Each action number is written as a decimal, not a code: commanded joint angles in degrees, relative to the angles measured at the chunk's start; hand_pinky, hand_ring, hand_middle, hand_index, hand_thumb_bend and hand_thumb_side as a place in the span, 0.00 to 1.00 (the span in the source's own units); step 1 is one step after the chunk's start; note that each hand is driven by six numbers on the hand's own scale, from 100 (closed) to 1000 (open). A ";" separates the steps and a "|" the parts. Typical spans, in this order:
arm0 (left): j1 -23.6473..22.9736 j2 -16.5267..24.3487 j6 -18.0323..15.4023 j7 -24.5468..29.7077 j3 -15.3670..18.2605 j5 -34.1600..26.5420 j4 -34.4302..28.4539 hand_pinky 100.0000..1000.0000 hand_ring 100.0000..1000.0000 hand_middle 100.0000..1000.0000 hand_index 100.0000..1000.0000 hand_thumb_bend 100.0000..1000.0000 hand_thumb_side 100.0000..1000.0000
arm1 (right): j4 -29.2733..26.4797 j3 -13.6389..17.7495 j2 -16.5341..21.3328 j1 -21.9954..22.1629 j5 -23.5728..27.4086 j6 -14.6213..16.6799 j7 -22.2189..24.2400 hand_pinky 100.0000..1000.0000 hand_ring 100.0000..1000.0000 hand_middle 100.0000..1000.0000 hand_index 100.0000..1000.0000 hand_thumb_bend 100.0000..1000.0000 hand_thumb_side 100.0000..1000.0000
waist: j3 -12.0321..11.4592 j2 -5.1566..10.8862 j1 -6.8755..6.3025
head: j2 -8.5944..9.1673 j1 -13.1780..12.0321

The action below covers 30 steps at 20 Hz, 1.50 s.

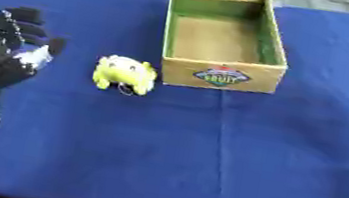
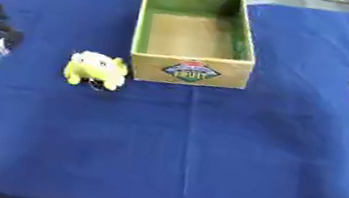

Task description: Pick up objects on the table and place them in the box.

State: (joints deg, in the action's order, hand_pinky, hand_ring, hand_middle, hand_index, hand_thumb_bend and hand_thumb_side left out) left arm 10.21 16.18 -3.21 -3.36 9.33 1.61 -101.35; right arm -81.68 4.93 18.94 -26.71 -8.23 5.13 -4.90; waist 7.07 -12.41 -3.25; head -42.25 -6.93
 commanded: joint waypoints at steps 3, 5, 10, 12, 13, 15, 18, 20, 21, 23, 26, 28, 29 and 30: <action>1.18 3.12 0.22 0.05 0.42 1.02 -1.04 0.56 0.59 0.57 0.71 0.65 0.26 | -1.52 0.41 1.12 -0.69 0.30 0.04 0.05 0.72 0.89 0.63 0.90 0.00 0.49 | 0.13 0.97 0.06 | 0.42 -0.09; 1.59 4.64 0.57 0.35 0.10 2.10 -0.89 0.55 0.59 0.58 0.71 0.66 0.26 | -1.50 0.39 1.15 -0.67 0.28 0.04 0.08 0.72 0.89 0.63 0.90 0.00 0.49 | 0.19 1.02 0.00 | 0.41 -0.06; 3.49 10.24 2.24 2.74 -1.45 7.67 -0.06 0.56 0.60 0.59 0.73 0.67 0.24 | -1.47 0.28 1.18 -0.55 0.21 0.04 0.21 0.72 0.89 0.63 0.90 0.00 0.49 | 0.36 1.28 -0.19 | 0.29 -0.07; 4.63 12.88 3.07 4.58 -2.28 11.13 0.43 0.57 0.60 0.60 0.74 0.66 0.23 | -1.45 0.23 1.20 -0.51 0.18 0.04 0.28 0.72 0.89 0.63 0.90 0.00 0.49 | 0.45 1.37 -0.28 | 0.24 -0.11; 5.30 14.26 3.46 5.97 -2.81 13.02 0.72 0.57 0.60 0.60 0.75 0.66 0.24 | -1.45 0.21 1.20 -0.49 0.17 0.04 0.30 0.72 0.89 0.63 0.90 0.00 0.49 | 0.51 1.42 -0.33 | 0.22 -0.14; 6.92 17.23 4.16 9.38 -3.96 17.26 1.44 0.58 0.61 0.62 0.76 0.66 0.23 | -1.44 0.14 1.20 -0.46 0.14 0.04 0.38 0.72 0.89 0.63 0.90 0.00 0.49 | 0.65 1.52 -0.42 | 0.18 -0.18; 9.57 21.09 4.60 13.27 -5.89 22.88 2.61 0.59 0.61 0.63 0.77 0.68 0.20 | -1.43 0.05 1.17 -0.39 0.11 0.04 0.48 0.72 0.89 0.63 0.90 0.00 0.49 | 0.89 1.66 -0.51 | 0.15 -0.25; 11.98 23.87 3.96 15.95 -8.04 26.50 3.66 0.60 0.62 0.64 0.78 0.70 0.19 | -1.38 -0.02 1.16 -0.36 0.10 0.04 0.56 0.72 0.89 0.63 0.90 0.00 0.49 | 1.16 1.78 -0.54 | 0.13 -0.32; 13.06 24.74 3.61 17.11 -8.89 27.88 4.28 0.60 0.62 0.64 0.78 0.70 0.18 | -1.36 -0.04 1.15 -0.34 0.11 0.04 0.58 0.72 0.89 0.63 0.90 0.00 0.49 | 1.25 1.82 -0.53 | 0.11 -0.34; 15.85 26.50 2.54 20.11 -11.30 30.07 5.77 0.61 0.61 0.64 0.77 0.70 0.17 | -1.31 -0.18 1.08 -0.31 0.11 0.06 0.71 0.72 0.89 0.63 0.90 0.00 0.49 | 1.51 1.97 -0.55 | -0.04 -0.48; 19.99 27.83 0.36 24.08 -14.88 31.93 8.68 0.61 0.61 0.64 0.77 0.70 0.14 | -1.23 -0.35 0.96 -0.21 0.13 0.07 0.89 0.72 0.89 0.63 0.90 0.00 0.49 | 1.84 2.23 -0.55 | -0.30 -0.64; 22.57 27.77 -0.99 26.13 -17.08 32.51 11.29 0.61 0.61 0.64 0.77 0.69 0.13 | -1.17 -0.46 0.89 -0.10 0.15 0.09 1.00 0.72 0.89 0.63 0.90 0.00 0.49 | 2.07 2.42 -0.54 | -0.52 -0.71; 23.72 27.47 -1.55 26.91 -18.00 32.75 12.72 0.61 0.60 0.64 0.77 0.69 0.13 | -1.14 -0.49 0.87 -0.05 0.16 0.10 1.04 0.72 0.89 0.63 0.90 0.00 0.49 | 2.15 2.50 -0.53 | -0.60 -0.72; 24.76 26.98 -1.97 27.59 -18.83 32.84 14.23 0.60 0.58 0.63 0.77 0.70 0.12 | -1.10 -0.52 0.86 0.00 0.18 0.10 1.07 0.72 0.89 0.63 0.90 0.00 0.49 | 2.24 2.57 -0.51 | -0.70 -0.71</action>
State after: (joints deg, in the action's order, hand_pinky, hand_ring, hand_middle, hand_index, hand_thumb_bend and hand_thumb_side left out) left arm 33.85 41.56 -4.56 23.14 -8.84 34.02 -88.15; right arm -81.68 4.47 18.94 -26.15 -8.23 5.05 -4.03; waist 9.29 -10.88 -3.94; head -42.45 -7.47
